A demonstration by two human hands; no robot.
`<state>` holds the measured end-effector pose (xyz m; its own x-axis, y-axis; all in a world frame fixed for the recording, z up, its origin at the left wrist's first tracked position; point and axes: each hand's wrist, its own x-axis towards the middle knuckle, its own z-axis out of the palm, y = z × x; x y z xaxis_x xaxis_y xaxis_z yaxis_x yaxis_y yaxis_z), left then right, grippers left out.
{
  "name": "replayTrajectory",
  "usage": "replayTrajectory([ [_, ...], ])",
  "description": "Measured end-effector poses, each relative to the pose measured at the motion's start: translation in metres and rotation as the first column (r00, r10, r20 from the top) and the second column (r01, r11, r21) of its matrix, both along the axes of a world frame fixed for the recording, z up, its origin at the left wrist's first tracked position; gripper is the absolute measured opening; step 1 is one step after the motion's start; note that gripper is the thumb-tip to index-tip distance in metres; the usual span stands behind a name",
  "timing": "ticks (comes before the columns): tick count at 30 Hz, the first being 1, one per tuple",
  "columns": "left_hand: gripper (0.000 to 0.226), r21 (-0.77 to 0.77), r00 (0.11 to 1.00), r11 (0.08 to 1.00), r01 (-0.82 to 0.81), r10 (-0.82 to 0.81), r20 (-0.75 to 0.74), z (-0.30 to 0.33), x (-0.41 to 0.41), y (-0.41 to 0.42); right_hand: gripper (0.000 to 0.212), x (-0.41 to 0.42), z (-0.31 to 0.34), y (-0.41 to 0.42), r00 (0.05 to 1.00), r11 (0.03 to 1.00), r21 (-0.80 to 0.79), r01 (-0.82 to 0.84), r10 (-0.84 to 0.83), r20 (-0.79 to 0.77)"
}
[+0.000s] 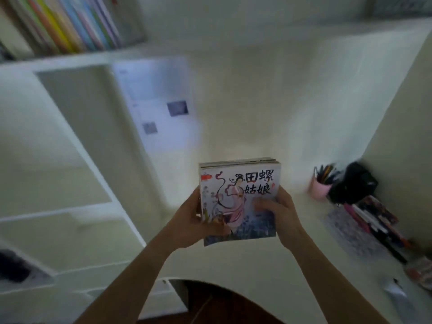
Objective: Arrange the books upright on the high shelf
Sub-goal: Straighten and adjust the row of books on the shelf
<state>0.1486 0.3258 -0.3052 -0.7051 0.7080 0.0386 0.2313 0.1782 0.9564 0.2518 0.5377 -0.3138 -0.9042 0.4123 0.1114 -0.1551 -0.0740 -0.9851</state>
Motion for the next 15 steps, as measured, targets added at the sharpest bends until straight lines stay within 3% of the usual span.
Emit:
replayTrajectory([
  [4, 0.094, 0.209, 0.995, 0.977, -0.036, 0.054, -0.079, 0.11, 0.01, -0.055, 0.046, -0.024, 0.12, -0.059, 0.985, 0.998, -0.034, -0.05, 0.044, -0.169],
  [9, 0.049, 0.489, 0.967, 0.853, -0.182, 0.244, -0.066, 0.224, 0.022, -0.102, 0.033, -0.044, 0.232, -0.118, 0.945, 0.991, -0.007, -0.136, 0.128, -0.302],
  [15, 0.046, 0.641, 0.912, 0.722, -0.26, 0.402, -0.082, 0.282, 0.018, -0.117, 0.016, -0.063, 0.305, -0.145, 0.94, 0.982, -0.001, -0.189, 0.181, -0.288],
])
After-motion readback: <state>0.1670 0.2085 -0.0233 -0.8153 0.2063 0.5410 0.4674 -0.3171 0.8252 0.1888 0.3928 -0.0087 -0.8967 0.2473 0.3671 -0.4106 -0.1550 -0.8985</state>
